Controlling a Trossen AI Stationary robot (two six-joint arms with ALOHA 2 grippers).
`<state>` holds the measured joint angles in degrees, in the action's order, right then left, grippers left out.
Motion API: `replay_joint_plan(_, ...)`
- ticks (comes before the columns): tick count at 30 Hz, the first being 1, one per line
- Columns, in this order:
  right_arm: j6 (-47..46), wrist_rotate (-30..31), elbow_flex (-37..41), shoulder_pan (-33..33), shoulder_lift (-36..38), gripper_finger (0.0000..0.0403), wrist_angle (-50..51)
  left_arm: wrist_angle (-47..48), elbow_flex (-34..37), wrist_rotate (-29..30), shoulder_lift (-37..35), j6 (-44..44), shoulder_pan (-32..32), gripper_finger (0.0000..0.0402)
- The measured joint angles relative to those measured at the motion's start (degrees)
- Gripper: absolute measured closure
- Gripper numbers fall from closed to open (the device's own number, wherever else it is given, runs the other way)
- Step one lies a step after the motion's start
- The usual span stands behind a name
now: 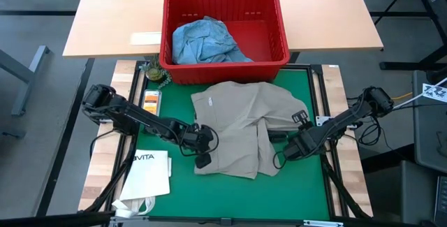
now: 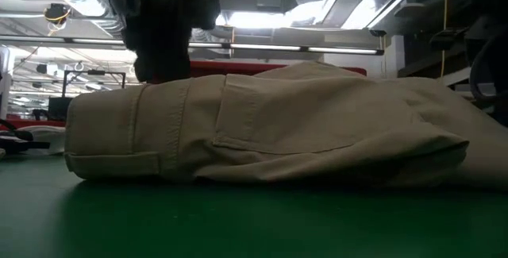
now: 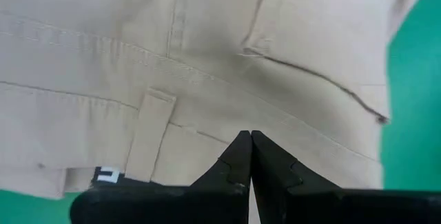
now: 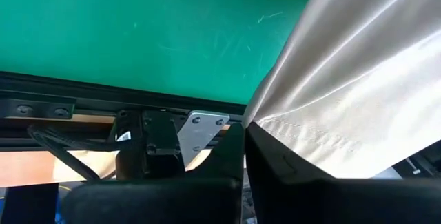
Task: Fold Laundry from Bin
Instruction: Fold the gray shorts
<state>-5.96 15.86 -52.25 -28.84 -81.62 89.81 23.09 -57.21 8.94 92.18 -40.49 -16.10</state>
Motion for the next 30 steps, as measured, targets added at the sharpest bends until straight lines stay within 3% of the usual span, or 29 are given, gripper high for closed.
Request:
replay_joint_plan(4, 0.0, -0.1, 0.0, 0.0, 0.0, 0.0385, -0.2, 0.3, -0.1, -1.5, -1.3, 0.2, -0.3, 0.04)
replay_joint_plan(8, -0.3, -0.5, 0.0, 0.0, 0.0, 0.0367, -0.1, 0.2, -0.2, -8.8, -2.2, 0.2, -0.7, 0.0397)
replay_joint_plan(11, -1.5, -0.7, 0.0, 0.0, 0.0, 0.0337, 0.1, -0.1, -0.2, -16.3, -2.3, -1.3, -0.9, 0.0392)
replay_joint_plan(15, -1.3, -0.3, 0.0, 0.0, 0.0, 0.0282, 0.3, 0.0, -0.2, -20.3, -2.3, -5.9, -1.5, 0.0381)
replay_joint_plan(20, -1.3, -1.2, 0.0, 0.0, 0.0, 0.0236, 0.3, 1.1, -0.2, -21.2, -2.3, -10.0, -3.1, 0.0342)
replay_joint_plan(26, -1.3, -8.9, 0.0, 0.0, 0.0, 0.0221, 0.3, 5.6, -0.2, -21.7, -2.2, -11.7, -7.0, 0.0278)
replay_joint_plan(30, -2.9, -14.1, 0.0, -0.1, 0.0, 0.0223, -0.5, 4.4, -0.1, -15.9, -2.2, -11.7, -11.1, 0.0248)
